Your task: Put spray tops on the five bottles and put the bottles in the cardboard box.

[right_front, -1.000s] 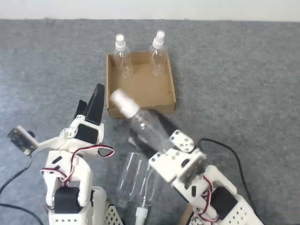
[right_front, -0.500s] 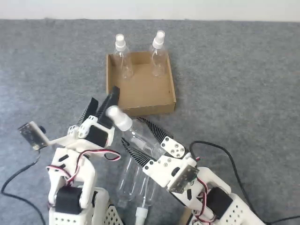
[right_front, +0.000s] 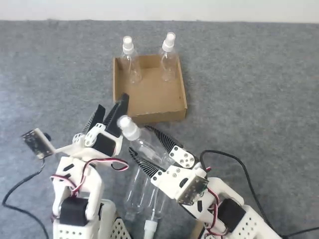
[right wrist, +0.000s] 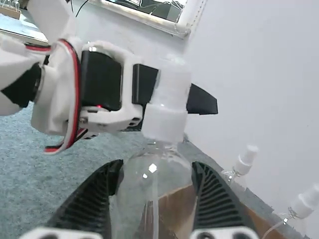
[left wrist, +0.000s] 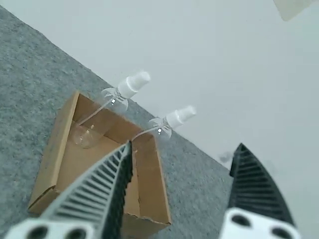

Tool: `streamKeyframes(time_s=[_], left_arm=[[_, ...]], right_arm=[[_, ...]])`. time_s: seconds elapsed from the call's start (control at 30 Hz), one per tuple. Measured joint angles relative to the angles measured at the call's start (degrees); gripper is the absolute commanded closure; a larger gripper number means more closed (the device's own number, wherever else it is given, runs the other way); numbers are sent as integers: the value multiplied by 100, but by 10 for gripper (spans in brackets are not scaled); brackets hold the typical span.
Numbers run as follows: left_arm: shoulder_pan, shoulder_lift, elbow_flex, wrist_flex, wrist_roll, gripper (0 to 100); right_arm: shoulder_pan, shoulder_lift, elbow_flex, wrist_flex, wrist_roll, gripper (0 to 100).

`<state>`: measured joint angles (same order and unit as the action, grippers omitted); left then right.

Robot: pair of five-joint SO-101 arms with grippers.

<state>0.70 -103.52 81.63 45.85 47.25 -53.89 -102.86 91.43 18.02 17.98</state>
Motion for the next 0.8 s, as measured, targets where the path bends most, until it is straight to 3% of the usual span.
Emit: streamKeyframes(time_s=[0.33,0.8], left_arm=[[-255,0,167,0,0,702],[431,0,527,0,-598,703]], right_arm=[[229,0,0,0,-141,993],[659,-9,-229,0,-475,993]])
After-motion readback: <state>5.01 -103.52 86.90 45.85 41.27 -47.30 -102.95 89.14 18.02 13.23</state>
